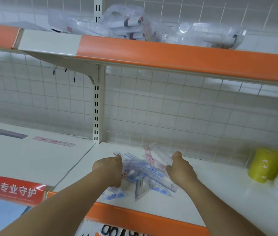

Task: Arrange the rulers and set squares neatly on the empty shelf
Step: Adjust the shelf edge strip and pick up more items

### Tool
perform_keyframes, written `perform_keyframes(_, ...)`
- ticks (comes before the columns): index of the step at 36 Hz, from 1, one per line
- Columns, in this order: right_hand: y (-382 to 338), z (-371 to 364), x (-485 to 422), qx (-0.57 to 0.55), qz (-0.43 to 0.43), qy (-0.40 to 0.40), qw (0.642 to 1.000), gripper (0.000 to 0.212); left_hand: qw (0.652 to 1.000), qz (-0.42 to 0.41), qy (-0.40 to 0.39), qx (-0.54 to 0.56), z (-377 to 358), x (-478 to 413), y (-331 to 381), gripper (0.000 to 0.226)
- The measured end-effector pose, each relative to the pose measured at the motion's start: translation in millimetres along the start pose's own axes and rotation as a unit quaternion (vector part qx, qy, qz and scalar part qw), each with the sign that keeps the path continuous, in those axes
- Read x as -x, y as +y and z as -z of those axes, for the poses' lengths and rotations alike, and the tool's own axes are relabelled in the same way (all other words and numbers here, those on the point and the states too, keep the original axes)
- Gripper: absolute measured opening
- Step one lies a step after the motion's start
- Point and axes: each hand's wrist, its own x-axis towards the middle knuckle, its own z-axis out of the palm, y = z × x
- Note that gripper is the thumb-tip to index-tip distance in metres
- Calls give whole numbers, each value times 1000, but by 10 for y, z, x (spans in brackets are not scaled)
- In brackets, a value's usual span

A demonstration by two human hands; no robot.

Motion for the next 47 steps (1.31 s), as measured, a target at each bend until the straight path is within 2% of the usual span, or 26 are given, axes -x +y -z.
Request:
perform_keyframes(7, -203, -57, 15, -9, 49, -16, 999, 28, 999, 5, 39, 7, 23, 25, -151, 49)
perform_keyframes(11, -375, -132, 54, -15, 86, -25, 996, 38, 998, 13, 56, -39, 42, 53, -338, 46)
perform_keyframes(14, -547, -183, 62, -16, 105, -36, 994, 45, 999, 20, 46, 15, 42, 68, -511, 39)
perform_keyframes(17, -743, -246, 73, 2, 104, -54, 993, 32, 997, 27, 53, 52, 46, 114, -723, 36)
perform_keyframes(19, -885, -299, 102, 6, 110, -61, 992, 19, 996, 35, 63, 56, 42, 153, -902, 37)
perform_keyframes(21, -1035, -349, 147, 12, 118, -60, 991, 16, 995, 44, 70, 57, 38, 195, -1102, 37)
perform_keyframes(32, -2216, -773, 554, 11, 156, -73, 985, 35, 992, 78, 83, 51, -10, 488, -2481, 34)
perform_keyframes(47, -3669, -1424, 1127, -22, 192, -88, 977, 36, 989, 112, 71, 73, -182, 898, -4057, 34)
